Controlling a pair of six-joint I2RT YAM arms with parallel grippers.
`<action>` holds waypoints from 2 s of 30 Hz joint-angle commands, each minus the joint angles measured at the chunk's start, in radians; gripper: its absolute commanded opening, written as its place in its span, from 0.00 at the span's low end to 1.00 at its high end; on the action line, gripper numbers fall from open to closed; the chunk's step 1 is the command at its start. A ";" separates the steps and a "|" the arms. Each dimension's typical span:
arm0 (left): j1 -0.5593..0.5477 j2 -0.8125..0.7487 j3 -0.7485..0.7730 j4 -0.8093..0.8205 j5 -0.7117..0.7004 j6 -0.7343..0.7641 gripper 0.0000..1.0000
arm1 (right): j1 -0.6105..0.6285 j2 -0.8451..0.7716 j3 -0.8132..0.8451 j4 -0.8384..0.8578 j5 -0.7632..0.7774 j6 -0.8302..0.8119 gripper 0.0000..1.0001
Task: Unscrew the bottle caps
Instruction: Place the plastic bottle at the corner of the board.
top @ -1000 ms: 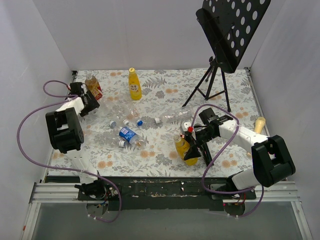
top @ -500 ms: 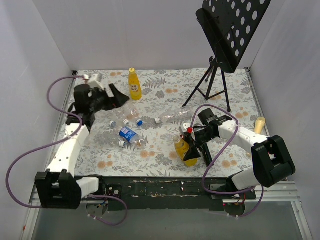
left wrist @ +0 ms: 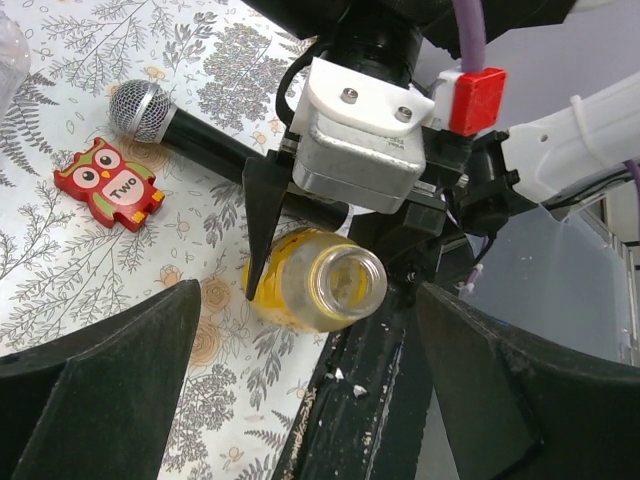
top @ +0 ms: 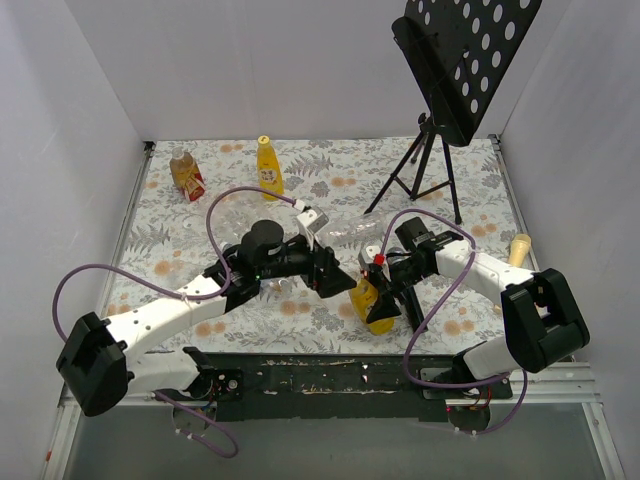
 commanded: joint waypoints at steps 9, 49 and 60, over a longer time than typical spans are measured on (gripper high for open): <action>-0.129 0.089 0.015 0.102 -0.194 0.023 0.73 | 0.005 -0.004 0.038 -0.017 -0.079 0.012 0.06; -0.132 -0.101 0.066 -0.174 -0.290 -0.019 0.00 | -0.004 -0.017 0.066 -0.048 -0.093 0.015 0.83; -0.134 0.008 0.147 -0.153 -0.290 0.009 0.00 | -0.007 0.017 0.049 0.010 -0.215 0.096 0.83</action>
